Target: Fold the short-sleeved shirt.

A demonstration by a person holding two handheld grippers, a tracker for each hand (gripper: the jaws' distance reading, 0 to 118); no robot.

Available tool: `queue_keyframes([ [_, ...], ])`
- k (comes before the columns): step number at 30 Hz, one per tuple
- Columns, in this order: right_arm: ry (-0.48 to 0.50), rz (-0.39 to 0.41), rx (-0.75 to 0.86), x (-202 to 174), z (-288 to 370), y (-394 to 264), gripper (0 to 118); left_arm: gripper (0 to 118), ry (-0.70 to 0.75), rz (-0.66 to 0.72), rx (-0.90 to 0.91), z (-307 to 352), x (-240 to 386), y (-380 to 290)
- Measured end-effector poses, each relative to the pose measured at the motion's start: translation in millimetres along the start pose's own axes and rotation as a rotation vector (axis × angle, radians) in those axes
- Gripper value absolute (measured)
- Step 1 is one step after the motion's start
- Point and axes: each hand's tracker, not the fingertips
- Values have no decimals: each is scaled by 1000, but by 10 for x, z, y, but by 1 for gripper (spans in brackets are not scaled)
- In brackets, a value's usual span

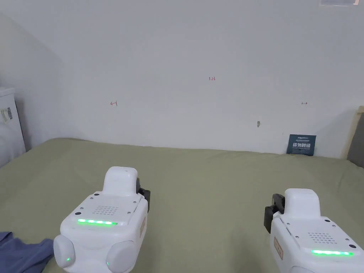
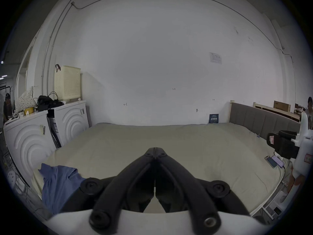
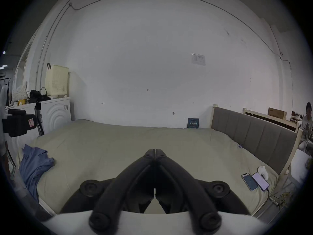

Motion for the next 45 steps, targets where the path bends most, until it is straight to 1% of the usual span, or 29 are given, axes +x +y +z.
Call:
queue_keyframes([
  [3,22,3,-8,-83,-57,-33,0,0,50,-2,1,80,-163,4],
  [5,57,17,-14,-280,-137,17,0,0,107,-7,11,167,-366,-3],
  [7,132,32,-9,-562,-195,17,0,0,200,-19,2,268,-628,-1],
  [9,227,32,-12,-927,-256,52,0,0,256,18,-7,414,-968,2],
  [13,405,38,0,-1693,-292,110,0,0,411,43,-14,778,-1563,-14],
  [16,518,35,6,-2206,-259,171,0,0,516,68,-29,1034,-1979,-61],
  [19,610,24,7,-2578,-191,189,1,0,605,92,-45,1212,-2280,-124],
  [21,635,31,-2,-2754,-174,210,1,0,649,110,-62,1303,-2419,-170],
  [23,662,28,-7,-2851,-143,208,1,0,663,119,-77,1334,-2527,-221],
  [27,684,40,-18,-2970,-119,197,1,0,681,128,-95,1337,-2657,-324],
  [32,686,48,-31,-2988,-180,152,1,0,685,136,-114,1264,-2752,-417],
  [35,684,61,-47,-3021,-220,103,1,0,659,167,-147,1172,-2861,-516],
  [37,681,61,-58,-3015,-242,45,1,0,659,176,-192,1032,-2954,-620],
  [40,672,64,-83,-3043,-310,-85,1,0,623,206,-271,791,-3100,-838],
  [42,669,69,-104,-3064,-359,-168,1,0,596,240,-316,587,-3192,-985],
  [45,660,69,-148,-3076,-458,-333,1,0,549,330,-394,197,-3394,-1222],
])
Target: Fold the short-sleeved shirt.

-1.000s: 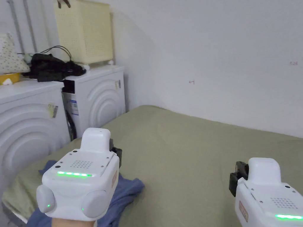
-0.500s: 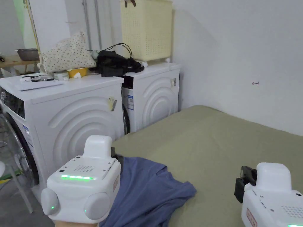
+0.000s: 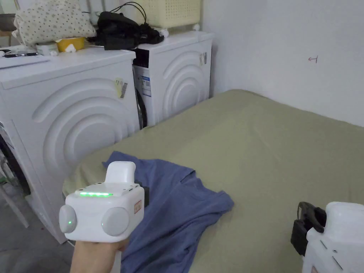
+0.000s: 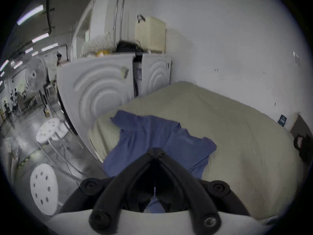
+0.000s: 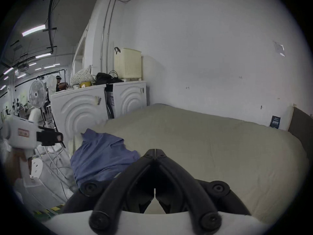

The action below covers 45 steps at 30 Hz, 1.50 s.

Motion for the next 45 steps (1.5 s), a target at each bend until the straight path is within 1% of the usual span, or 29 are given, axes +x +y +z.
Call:
queue_keyframes([
  [3,-5,-3,-41,56,-91,-127,1,0,-8,-4,-94,-469,46,-35],
  [5,-5,-24,-59,112,-148,-200,1,0,-34,-12,-143,-712,93,-77],
  [6,-13,-25,-72,131,-182,-229,1,4,-40,-32,-175,-811,124,-96],
  [7,-16,-21,-80,158,-206,-270,1,16,-58,-47,-211,-918,150,-106],
  [8,-19,-19,-83,177,-230,-301,1,35,-80,-44,-248,-1022,168,-118],
  [9,-30,-17,-91,192,-251,-322,1,35,-97,-32,-295,-1130,176,-134],
  [10,-29,-22,-102,213,-265,-332,1,44,-114,-7,-333,-1233,171,-144],
  [11,-25,-31,-125,237,-279,-357,1,76,-126,13,-382,-1347,168,-160],
  [12,-34,-35,-140,248,-284,-372,1,102,-133,28,-416,-1444,169,-184],
  [13,-31,-39,-134,264,-277,-396,1,117,-138,38,-423,-1512,166,-203],
  [14,-29,-39,-133,275,-267,-420,1,118,-119,34,-429,-1564,175,-208],
  [15,-36,-34,-137,278,-255,-435,1,118,-90,20,-453,-1626,191,-228],
  [17,-39,-30,-143,301,-248,-464,1,118,-90,7,-472,-1711,207,-284],
  [19,-40,-37,-153,327,-237,-486,1,117,-122,-37,-522,-1796,255,-369],
  [20,-40,-41,-155,339,-229,-494,1,111,-93,-71,-525,-1820,294,-406],
  [21,-42,-39,-159,348,-216,-503,1,106,-45,-139,-494,-1797,318,-423],
  [22,-44,-35,-163,357,-197,-512,1,103,-63,-181,-503,-1791,338,-418],
  [23,-44,-32,-165,376,-170,-531,1,89,-69,-150,-490,-1742,325,-365],
  [24,-46,-33,-166,398,-130,-538,1,65,-70,-153,-473,-1689,315,-317],
  [25,-51,-35,-166,422,-88,-544,1,22,-51,-167,-423,-1616,312,-265],
  [26,-56,-42,-165,459,-30,-551,1,0,1,-195,-391,-1589,325,-235],
  [29,-86,-39,-169,585,154,-570,1,0,-44,-197,-434,-1490,372,-146],
  [31,-115,-44,-161,716,321,-563,1,0,-29,-267,-387,-1358,524,-66],
  [32,-131,-52,-155,795,409,-555,1,0,-47,-275,-368,-1282,615,-3],
  [34,-167,-69,-149,955,567,-534,1,0,-91,-265,-347,-922,844,142],
  [35,-189,-69,-142,1038,671,-510,1,0,-135,-279,-335,-820,1004,216],
  [37,-242,-72,-126,1202,872,-499,1,0,-176,-354,-293,-649,1346,315],
  [42,-375,-90,-121,1681,1404,-548,1,0,-356,-485,-224,-280,2510,434],
  [45,-451,-135,-117,1968,1689,-582,1,0,-478,-547,-190,-84,3275,408],
])
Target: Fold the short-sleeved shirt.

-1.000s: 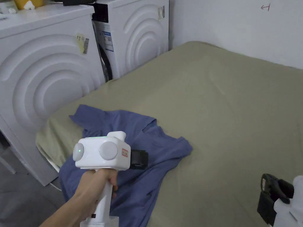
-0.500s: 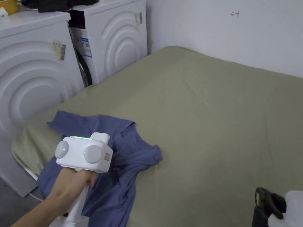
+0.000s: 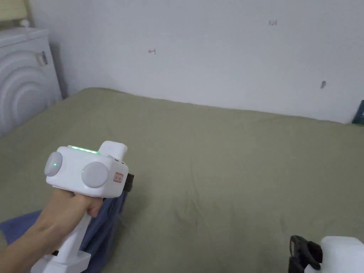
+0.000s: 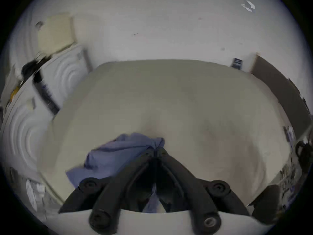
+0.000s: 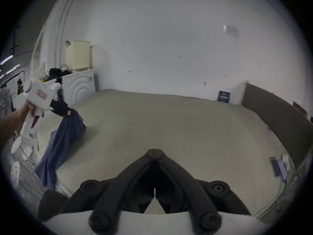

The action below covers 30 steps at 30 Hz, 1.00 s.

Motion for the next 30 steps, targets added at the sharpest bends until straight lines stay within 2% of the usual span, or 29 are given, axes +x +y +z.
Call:
queue_keyframes([
  [3,-71,-26,7,343,98,-36,1,0,-125,-56,20,-144,785,345],
  [10,-220,-71,-16,986,197,-122,1,0,-390,-197,31,-493,2504,665],
  [14,-269,-98,-44,1243,162,-218,1,0,-491,-197,-16,-871,3176,683],
  [18,-294,-115,-68,1391,92,-310,1,0,-477,-263,-103,-1360,3502,418],
  [21,-297,-129,-81,1452,34,-349,1,0,-435,-235,-193,-1724,3496,180],
  [24,-294,-132,-87,1464,-9,-362,1,5,-449,-187,-174,-1732,3352,30],
  [25,-291,-131,-88,1458,-13,-358,1,9,-442,-178,-157,-1681,3299,27],
  [26,-288,-130,-88,1448,-18,-355,1,39,-407,-162,-126,-1619,3240,35],
  [27,-285,-129,-86,1430,-19,-341,1,85,-420,-160,-119,-1548,3165,35],
  [28,-279,-128,-81,1407,-6,-320,1,118,-413,-163,-113,-1482,3108,73],
  [30,-269,-132,-65,1346,44,-268,1,112,-378,-147,-38,-1093,2883,168],
])
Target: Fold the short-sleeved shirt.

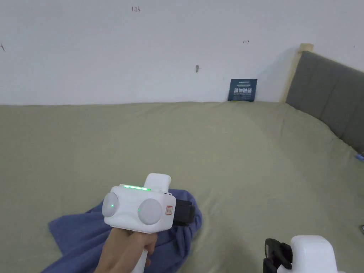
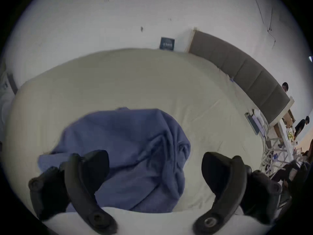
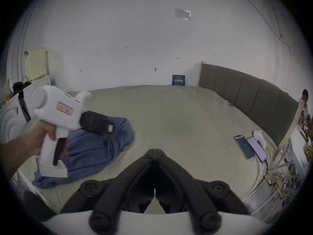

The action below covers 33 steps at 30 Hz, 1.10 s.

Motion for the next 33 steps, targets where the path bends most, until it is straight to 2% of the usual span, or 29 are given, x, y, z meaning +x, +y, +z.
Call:
queue_keyframes([
  [4,38,-9,57,-126,206,99,1,111,66,9,142,786,-244,-165],
  [7,63,4,96,-235,364,148,1,106,168,50,273,1613,-454,-578],
  [10,84,15,130,-326,518,172,1,94,308,87,384,2321,-580,-1002],
  [11,85,25,144,-359,562,173,1,82,338,103,414,2518,-624,-1141],
  [12,86,39,156,-392,602,175,1,64,371,124,479,2722,-650,-1301],
  [14,94,47,183,-453,678,181,1,0,439,210,518,2885,-837,-1527],
  [16,101,43,209,-511,733,192,1,0,516,236,617,3073,-889,-1698],
  [19,107,51,234,-603,811,204,1,0,604,165,673,3326,-736,-1851],
  [25,127,58,244,-705,867,226,1,0,615,138,654,3435,-749,-1849],
  [33,151,70,226,-828,776,216,1,0,524,238,498,3231,-1181,-1862],
])
